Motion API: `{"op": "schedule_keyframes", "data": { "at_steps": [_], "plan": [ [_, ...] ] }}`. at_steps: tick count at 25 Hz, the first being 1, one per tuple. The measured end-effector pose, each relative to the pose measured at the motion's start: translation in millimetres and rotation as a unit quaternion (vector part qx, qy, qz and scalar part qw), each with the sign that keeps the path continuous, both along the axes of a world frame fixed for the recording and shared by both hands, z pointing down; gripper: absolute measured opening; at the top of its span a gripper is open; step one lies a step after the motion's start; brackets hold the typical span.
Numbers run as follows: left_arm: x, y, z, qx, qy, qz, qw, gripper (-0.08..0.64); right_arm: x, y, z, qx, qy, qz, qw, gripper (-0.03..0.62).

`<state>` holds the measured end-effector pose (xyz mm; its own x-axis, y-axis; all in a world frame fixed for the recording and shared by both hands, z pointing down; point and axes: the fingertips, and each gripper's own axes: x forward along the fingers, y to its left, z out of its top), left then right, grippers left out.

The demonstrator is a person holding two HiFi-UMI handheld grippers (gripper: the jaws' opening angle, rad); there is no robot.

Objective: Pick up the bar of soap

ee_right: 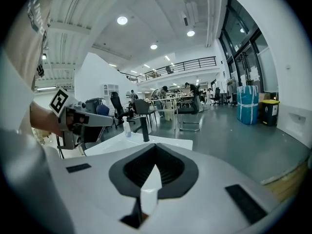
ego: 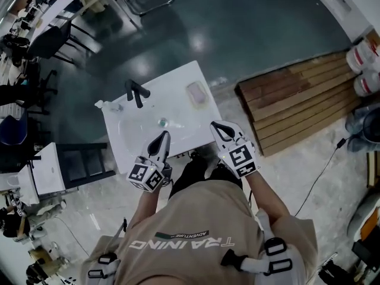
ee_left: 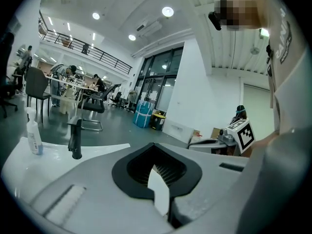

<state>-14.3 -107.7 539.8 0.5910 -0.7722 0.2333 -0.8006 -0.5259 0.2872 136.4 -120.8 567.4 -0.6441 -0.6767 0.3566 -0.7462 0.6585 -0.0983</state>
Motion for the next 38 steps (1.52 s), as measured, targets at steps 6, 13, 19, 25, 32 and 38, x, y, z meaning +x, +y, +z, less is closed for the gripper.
{"op": "schedule_keyframes", "data": {
  "at_steps": [6,13,19,25,32,38],
  "plan": [
    [-8,-33,2,0.009,0.010,0.035,0.9993,-0.009,-12,-16,-4,-0.002,0.010,0.030,0.999,0.005],
    [-26,-72,1,0.024,-0.008,0.070,0.9972,-0.008,-39,-52,-18,-0.014,0.037,0.052,0.998,0.005],
    [-45,-97,-4,0.031,0.013,0.083,0.9959,-0.009,-60,-82,-24,-0.012,0.060,0.058,0.996,0.005],
    [-54,-107,5,0.024,0.011,0.087,0.9958,-0.008,-64,-91,-25,-0.020,0.081,0.062,0.995,0.005],
    [-59,-111,7,0.020,0.008,0.071,0.9972,-0.008,-59,-105,-18,-0.035,0.092,0.048,0.994,0.005],
    [-71,-114,9,0.002,0.008,0.034,0.9994,-0.009,-54,-123,-5,-0.061,0.095,0.033,0.993,0.006]
  ]
}}
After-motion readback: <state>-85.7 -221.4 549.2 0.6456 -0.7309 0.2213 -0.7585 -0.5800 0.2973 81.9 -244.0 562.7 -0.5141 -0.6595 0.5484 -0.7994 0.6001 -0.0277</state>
